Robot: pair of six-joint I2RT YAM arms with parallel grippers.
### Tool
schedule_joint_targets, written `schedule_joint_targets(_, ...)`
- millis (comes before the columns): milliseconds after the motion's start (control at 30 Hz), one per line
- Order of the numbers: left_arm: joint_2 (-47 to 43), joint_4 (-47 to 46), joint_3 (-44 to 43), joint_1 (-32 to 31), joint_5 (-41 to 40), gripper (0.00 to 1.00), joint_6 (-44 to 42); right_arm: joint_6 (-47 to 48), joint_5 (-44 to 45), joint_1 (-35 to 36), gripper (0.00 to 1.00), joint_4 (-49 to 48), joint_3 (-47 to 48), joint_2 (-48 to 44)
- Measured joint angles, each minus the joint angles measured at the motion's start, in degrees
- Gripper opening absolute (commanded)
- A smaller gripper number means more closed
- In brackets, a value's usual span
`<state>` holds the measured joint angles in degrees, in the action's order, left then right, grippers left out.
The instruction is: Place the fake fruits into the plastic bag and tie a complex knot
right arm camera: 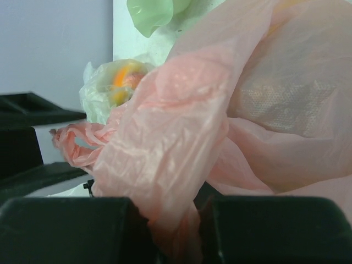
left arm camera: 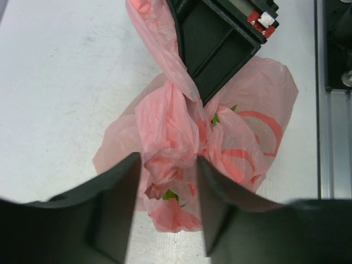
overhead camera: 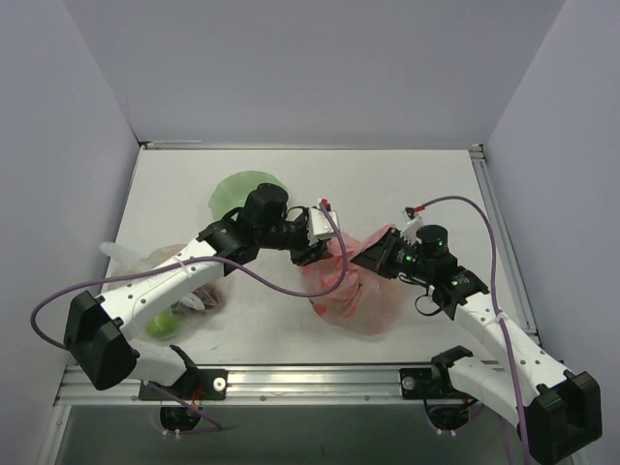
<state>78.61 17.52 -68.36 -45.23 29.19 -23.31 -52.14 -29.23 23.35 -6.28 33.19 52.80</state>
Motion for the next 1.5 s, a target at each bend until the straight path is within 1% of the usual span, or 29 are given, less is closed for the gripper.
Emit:
schedule_joint_targets(67,0.61,0.2,-0.17,-0.02,1.14,0.28,-1.22,0.22,-0.17,0.0,0.0,0.0,0.0,0.09)
schedule_joint_targets(100,0.79,0.5,-0.35,-0.02,1.73,0.05,-1.68,0.26,-0.17,-0.02,0.0,0.0,0.0,0.17)
schedule_joint_targets(133,0.98,1.03,-0.66,-0.02,2.36,0.0,-1.99,0.33,-0.17,-0.02,0.0,-0.02,0.0,0.28)
schedule_joint_targets(300,0.57,3.3,-2.97,0.0,6.14,0.0,-2.56,0.15,-0.13,-0.02,0.0,0.04,0.04,0.46)
schedule_joint_targets(400,-0.81,3.48,-2.91,-0.94,6.62,0.0,-1.57,-0.79,-0.24,0.35,0.0,-0.22,0.2,0.79)
schedule_joint_targets(467,-1.57,3.26,-1.88,-2.62,5.73,0.0,-1.05,-1.99,-0.39,0.42,0.0,-0.63,0.26,1.03)
schedule_joint_targets(567,-1.7,2.67,1.9,-4.79,4.31,0.0,-0.63,-3.39,-0.59,0.39,0.0,-0.61,0.26,1.2)
schedule_joint_targets(667,0.76,1.53,4.35,-5.29,3.54,0.0,0.46,-4.39,-1.29,0.39,0.0,-0.55,0.26,1.38)
schedule_joint_targets(833,6.05,-3.15,5.29,-5.4,0.7,0.0,3.96,-5.05,-2.34,0.24,0.0,-0.63,0.0,2.21)
schedule_joint_targets(867,6.62,-4.11,5.33,-5.31,-0.07,0.0,5.18,-4.94,-2.45,0.15,0.03,-0.61,-0.02,2.38)
schedule_joint_targets(900,7.1,-4.96,5.35,-5.25,-0.76,0.0,6.34,-4.66,-2.6,-0.04,0.1,-0.57,-0.02,2.38)
schedule_joint_targets(933,7.45,-5.97,5.35,-5.09,-1.42,0.0,7.67,-4.37,-2.75,-0.22,0.19,-0.59,-0.02,2.38)
schedule_joint_targets(1000,7.8,-6.73,5.35,-4.7,-2.36,0.0,9.38,-3.15,-3.65,-0.52,0.29,-0.61,0.0,2.45)
schedule_joint_targets(1033,8.0,-6.97,5.35,-4.46,-2.62,0.0,10.01,-1.9,-4.52,-0.81,0.35,-0.37,0.13,2.56)
schedule_joint_targets(1133,8.55,-7.19,5.35,-4.02,-3.13,0.0,11.67,2.32,-8.02,-1.81,0.42,2.32,2.16,4.26)
schedule_joint_targets(1300,8.63,-7.39,5.35,-3.65,-3.3,0.0,13.9,13.29,-12.35,-4.63,0.47,10.08,6.49,6.14)
schedule_joint_targets(1333,8.63,-7.39,5.35,-3.54,-3.28,0.0,14.34,15.45,-12.74,-4.96,0.54,11.65,6.91,6.12)
schedule_joint_targets(1367,8.63,-7.48,5.35,-3.43,-3.21,0.0,14.91,18.08,-12.98,-5.14,0.55,13.29,7.26,6.12)
schedule_joint_targets(1400,8.63,-7.5,5.35,-3.28,-3.1,0.0,15.47,20.44,-13.09,-5.22,0.55,14.34,7.32,6.12)
schedule_joint_targets(1467,8.63,-7.5,5.35,-2.95,-2.12,0.0,16.31,24.85,-13.4,-5.2,0.44,16.0,7.34,6.12)
schedule_joint_targets(1500,8.63,-7.5,5.35,-2.86,-1.51,0.0,16.61,26.77,-13.46,-5.16,0.35,16.48,7.34,6.12)
